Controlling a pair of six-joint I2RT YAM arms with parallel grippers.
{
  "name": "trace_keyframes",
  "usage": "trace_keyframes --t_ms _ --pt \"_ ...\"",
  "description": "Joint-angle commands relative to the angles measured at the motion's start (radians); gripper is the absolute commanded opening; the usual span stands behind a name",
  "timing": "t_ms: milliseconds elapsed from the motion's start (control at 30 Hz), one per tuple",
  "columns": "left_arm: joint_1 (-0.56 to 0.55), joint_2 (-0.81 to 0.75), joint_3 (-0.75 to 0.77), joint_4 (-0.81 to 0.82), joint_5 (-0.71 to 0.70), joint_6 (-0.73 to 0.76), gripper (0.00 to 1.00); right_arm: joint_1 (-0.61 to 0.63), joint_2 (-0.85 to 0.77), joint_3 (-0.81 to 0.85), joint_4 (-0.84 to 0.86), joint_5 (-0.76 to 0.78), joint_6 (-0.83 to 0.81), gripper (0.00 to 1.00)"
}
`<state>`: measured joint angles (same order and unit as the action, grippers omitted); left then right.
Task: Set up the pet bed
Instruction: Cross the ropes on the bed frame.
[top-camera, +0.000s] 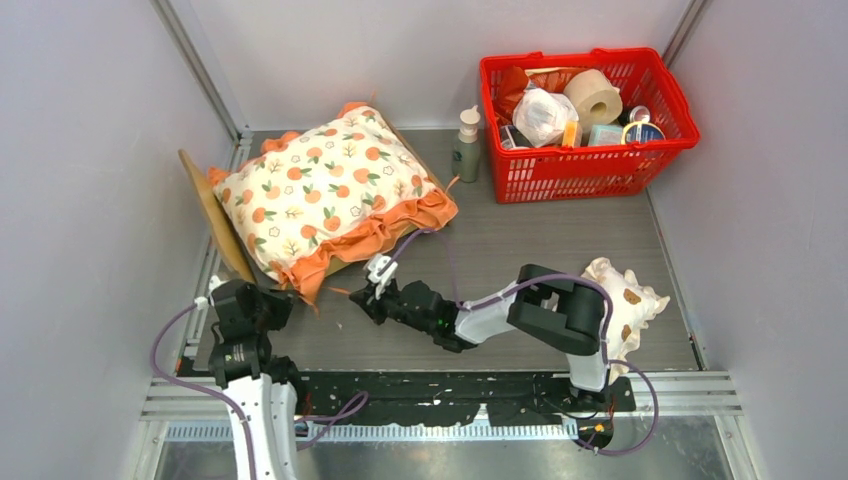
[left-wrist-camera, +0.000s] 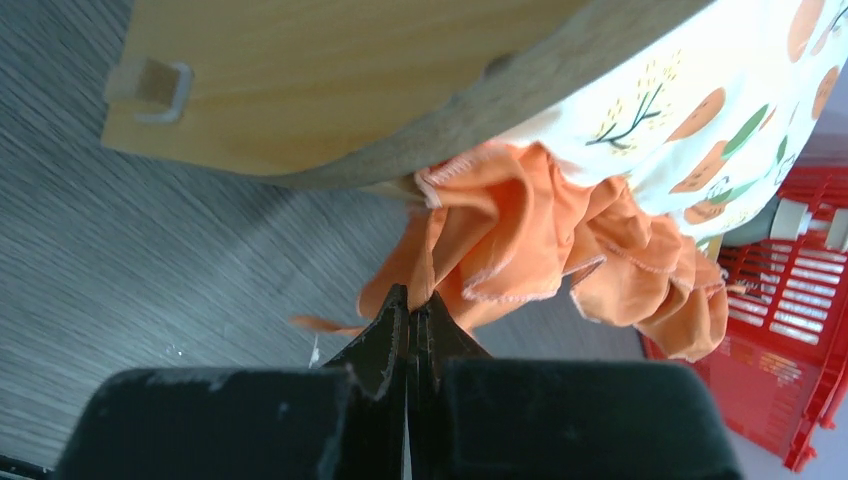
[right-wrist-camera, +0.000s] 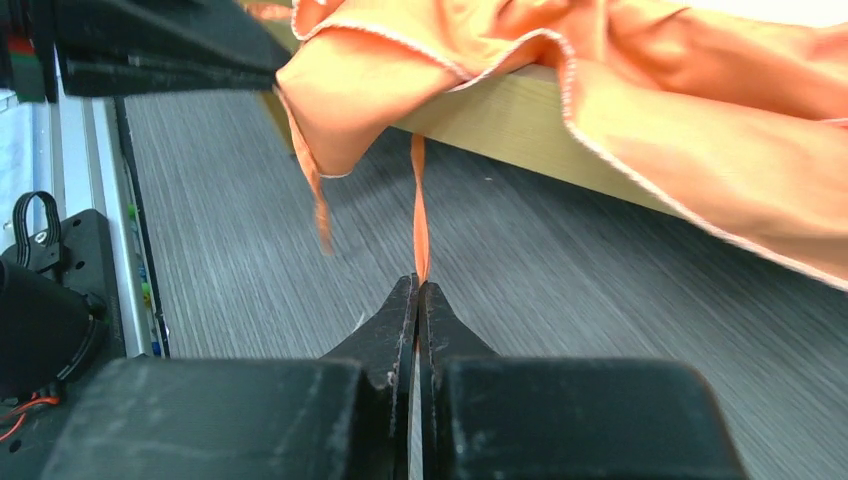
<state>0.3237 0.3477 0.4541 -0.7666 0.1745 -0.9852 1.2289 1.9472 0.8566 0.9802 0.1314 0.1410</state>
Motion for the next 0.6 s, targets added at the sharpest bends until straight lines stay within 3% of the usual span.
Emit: trace_keyframes --t_ms 0,167,400,567 --pt "-0.066 -0.010 -0.009 0.031 0.040 -0.042 0.00 -0.023 -0.140 -0.071 0.107 0.025 0.022 0.05" --pt "-0.207 -0.002 -0.022 0.078 -0.018 -0.103 0.00 -0.056 -0.201 -0.159 0.135 0.057 0.021 0.05" --pt "-0.512 0.089 -0.004 0.134 -0.162 -0.207 0.00 -0.093 -0.264 -0.227 0.138 0.094 0.029 0.05" --pt "-0.634 0.058 0.090 0.017 -0.394 -0.152 0.00 -0.080 -0.295 -0.247 0.123 -0.029 0.006 0.05"
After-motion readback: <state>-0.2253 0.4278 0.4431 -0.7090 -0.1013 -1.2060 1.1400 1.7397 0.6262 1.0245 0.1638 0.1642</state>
